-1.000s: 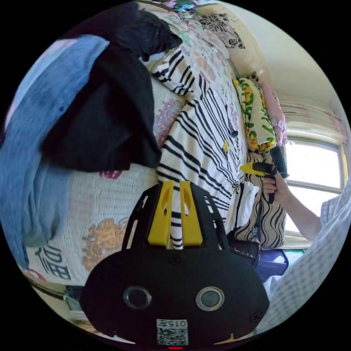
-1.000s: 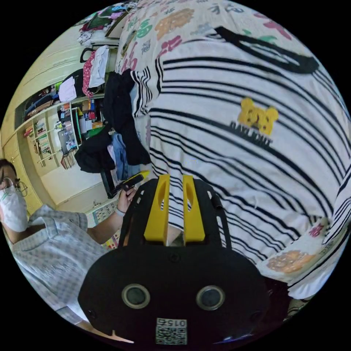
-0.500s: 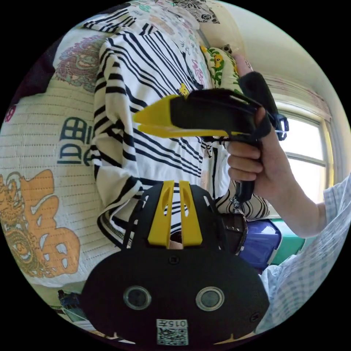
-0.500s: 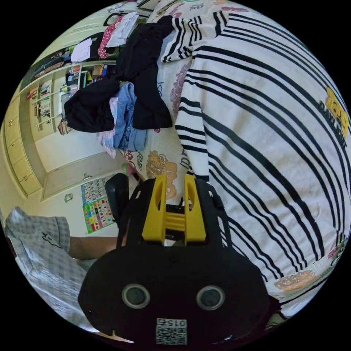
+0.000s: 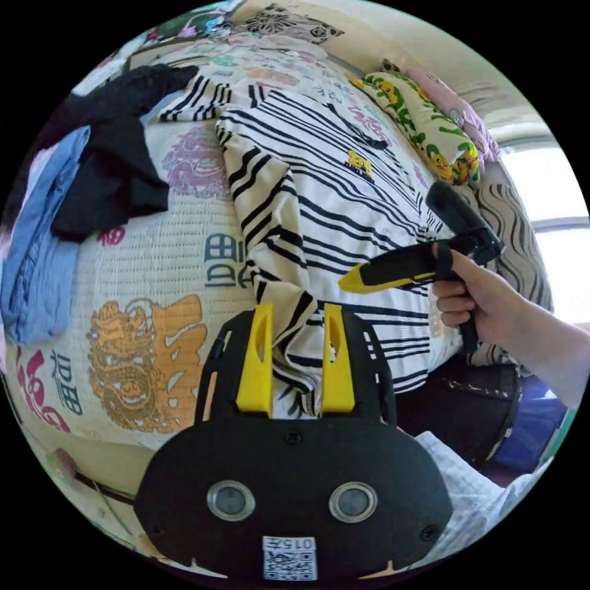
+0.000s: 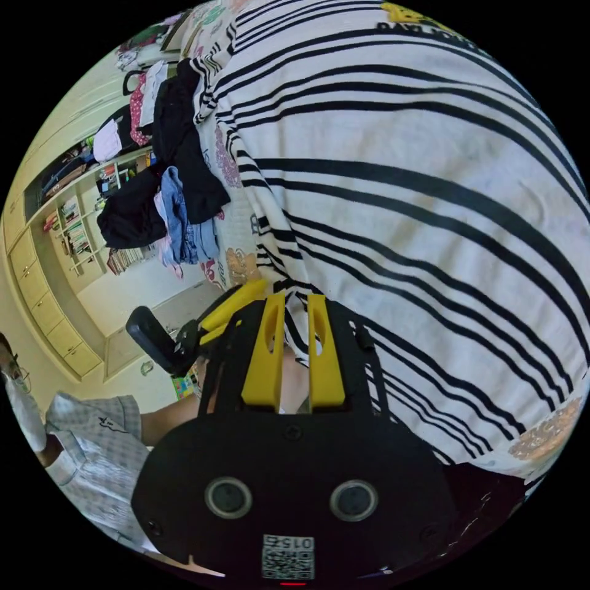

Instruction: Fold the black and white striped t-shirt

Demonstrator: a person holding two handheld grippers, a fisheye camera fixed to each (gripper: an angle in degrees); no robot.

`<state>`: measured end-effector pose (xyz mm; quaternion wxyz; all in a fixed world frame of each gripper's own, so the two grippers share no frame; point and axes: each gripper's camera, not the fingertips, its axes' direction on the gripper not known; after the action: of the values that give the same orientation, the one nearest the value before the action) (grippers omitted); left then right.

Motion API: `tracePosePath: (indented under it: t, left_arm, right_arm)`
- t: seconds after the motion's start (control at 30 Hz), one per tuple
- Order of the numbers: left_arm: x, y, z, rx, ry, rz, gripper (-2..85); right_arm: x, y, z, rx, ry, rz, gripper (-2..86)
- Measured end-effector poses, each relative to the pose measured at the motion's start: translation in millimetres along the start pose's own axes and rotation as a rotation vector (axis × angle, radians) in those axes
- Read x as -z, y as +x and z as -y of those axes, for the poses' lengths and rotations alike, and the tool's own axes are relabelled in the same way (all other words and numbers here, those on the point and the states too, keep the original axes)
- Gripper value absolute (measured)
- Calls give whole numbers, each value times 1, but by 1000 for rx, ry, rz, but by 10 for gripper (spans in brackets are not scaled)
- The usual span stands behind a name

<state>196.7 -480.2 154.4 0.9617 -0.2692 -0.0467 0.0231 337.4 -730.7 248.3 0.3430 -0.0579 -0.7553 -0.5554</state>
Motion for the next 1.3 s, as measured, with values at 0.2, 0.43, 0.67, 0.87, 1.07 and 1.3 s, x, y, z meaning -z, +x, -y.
tracePosePath:
  t: [0.2, 0.43, 0.67, 0.87, 1.07, 1.3]
  left_arm:
    - [-21, -1, 1, -21, -51, 7, 9]
    - [41, -72, -73, 228, 42, 0, -3]
    - [48, -111, -123, 372, -9, 66, -6]
    - [32, -111, -109, 327, -87, 146, -7]
    - [30, -116, -99, 270, -142, 150, -6]
    - [30, -127, -91, 266, -167, 169, -5]
  right_arm:
    - [37, 21, -98, -84, 17, -55, 74]
    - [81, 82, -227, -333, 110, -178, 93]
    - [80, 129, -325, -552, 113, -92, 111]
    - [77, 120, -348, -549, 94, -88, 68]
    - [91, 98, -385, -459, 61, -93, -3]
    - [105, 92, -447, -538, 104, -44, -4]
